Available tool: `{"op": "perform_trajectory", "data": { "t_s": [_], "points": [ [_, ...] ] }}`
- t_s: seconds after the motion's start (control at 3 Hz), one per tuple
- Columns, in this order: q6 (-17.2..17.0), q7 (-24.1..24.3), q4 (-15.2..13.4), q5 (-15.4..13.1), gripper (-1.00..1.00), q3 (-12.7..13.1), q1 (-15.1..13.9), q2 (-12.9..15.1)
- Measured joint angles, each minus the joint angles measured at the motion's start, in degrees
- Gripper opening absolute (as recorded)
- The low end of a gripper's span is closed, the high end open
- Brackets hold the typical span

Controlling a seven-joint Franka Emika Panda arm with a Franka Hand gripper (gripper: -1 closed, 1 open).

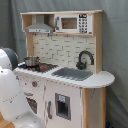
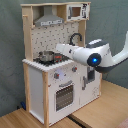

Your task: Play with the kitchen

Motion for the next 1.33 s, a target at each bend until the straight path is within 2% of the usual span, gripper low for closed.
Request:
{"op": "perform_trajectory", "data": {
  "t_s": [0.33, 0.67, 1.33],
  "points": [
    [0.9, 1.9, -3.7, -4.4, 1.00, 0.3, 1.6, 3.5],
    [2.7, 2.9, -5.8, -8.9, 1.00, 0.6, 2.7, 6.1],
    [11.6, 4.9, -6.3, -16.2, 1.00, 1.5, 2.8, 6.2]
  ]
}}
